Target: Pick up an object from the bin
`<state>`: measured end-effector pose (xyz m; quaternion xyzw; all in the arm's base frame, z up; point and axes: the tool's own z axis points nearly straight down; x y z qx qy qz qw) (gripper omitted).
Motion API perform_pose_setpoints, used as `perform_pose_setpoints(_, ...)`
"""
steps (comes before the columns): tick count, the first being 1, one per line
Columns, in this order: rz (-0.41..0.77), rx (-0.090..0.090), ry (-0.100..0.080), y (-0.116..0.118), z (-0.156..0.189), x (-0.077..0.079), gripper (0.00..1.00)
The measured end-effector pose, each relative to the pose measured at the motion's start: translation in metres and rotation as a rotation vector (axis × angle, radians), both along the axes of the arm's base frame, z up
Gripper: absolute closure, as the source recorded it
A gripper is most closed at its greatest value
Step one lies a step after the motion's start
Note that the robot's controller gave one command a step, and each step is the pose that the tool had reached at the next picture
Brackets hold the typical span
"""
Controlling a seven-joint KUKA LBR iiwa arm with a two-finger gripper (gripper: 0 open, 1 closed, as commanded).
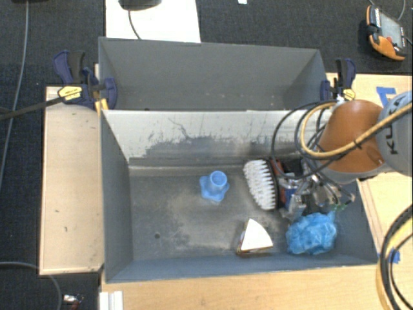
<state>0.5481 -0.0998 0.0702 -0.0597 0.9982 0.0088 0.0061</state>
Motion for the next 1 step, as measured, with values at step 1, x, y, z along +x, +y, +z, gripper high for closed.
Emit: perform_pose_setpoints(1, 0.0, 0.0, 0.007, 0.0001, 0.0197, -0.0043, 1.0)
